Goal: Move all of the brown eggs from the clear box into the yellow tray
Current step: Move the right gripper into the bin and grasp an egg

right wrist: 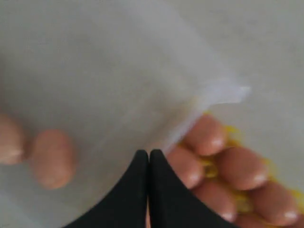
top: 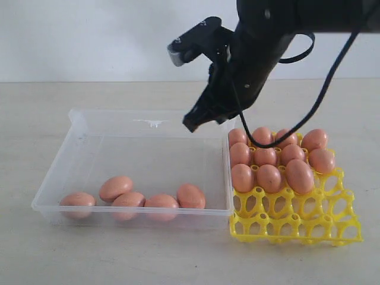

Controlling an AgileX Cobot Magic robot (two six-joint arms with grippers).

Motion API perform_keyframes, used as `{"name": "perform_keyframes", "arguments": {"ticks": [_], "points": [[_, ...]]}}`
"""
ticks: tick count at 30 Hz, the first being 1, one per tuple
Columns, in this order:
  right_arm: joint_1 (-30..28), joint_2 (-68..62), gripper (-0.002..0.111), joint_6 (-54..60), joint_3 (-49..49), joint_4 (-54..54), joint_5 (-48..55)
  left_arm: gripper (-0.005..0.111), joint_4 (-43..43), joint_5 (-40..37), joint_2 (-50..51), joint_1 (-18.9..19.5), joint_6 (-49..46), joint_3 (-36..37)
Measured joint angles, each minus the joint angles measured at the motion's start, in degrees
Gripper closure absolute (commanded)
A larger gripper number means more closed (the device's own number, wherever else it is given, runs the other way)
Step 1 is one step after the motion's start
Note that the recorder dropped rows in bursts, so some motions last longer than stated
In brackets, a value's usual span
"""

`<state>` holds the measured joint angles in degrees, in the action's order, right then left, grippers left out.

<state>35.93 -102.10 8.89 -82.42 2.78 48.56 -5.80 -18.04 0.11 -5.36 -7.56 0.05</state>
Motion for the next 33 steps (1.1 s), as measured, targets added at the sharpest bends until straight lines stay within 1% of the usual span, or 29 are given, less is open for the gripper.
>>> {"name": "perform_keyframes", "arguments": {"ticks": [2, 3, 5, 8, 10, 11, 12, 22, 33], "points": [[-0.12, -1.34, 0.108, 5.97, -4.42, -11.04, 5.58, 0.111, 0.00, 0.00, 0.00, 0.00, 0.00, 0.00], [0.03, -1.86, 0.106, 7.26, -5.76, -13.53, 6.88, 0.111, 0.00, 0.00, 0.00, 0.00, 0.00, 0.00], [0.11, -3.25, 0.098, 8.44, -8.24, -16.94, 8.45, 0.111, 0.00, 0.00, 0.00, 0.00, 0.00, 0.00], [0.11, -5.50, 0.075, 8.66, -9.43, -18.03, 9.20, 0.111, 0.00, 0.00, 0.00, 0.00, 0.00, 0.00], [0.11, -7.01, 0.057, 8.66, -9.52, -18.35, 9.75, 0.111, 0.00, 0.00, 0.00, 0.00, 0.00, 0.00], [0.11, -7.94, 0.051, 8.34, -9.52, -18.40, 10.33, 0.111, 0.00, 0.00, 0.00, 0.00, 0.00, 0.00], [0.11, -8.73, 0.047, 8.15, -9.52, -18.39, 10.60, 0.111, 0.00, 0.00, 0.00, 0.00, 0.00, 0.00], [0.11, -16.64, 0.046, 3.63, -9.52, -18.28, 11.14, 0.111, 0.00, 0.00, 0.00, 0.00, 0.00, 0.00], [0.11, -19.36, 0.046, 0.78, -9.52, -16.40, 11.53, 0.111, 0.00, 0.00, 0.00, 0.00, 0.00, 0.00]]}}
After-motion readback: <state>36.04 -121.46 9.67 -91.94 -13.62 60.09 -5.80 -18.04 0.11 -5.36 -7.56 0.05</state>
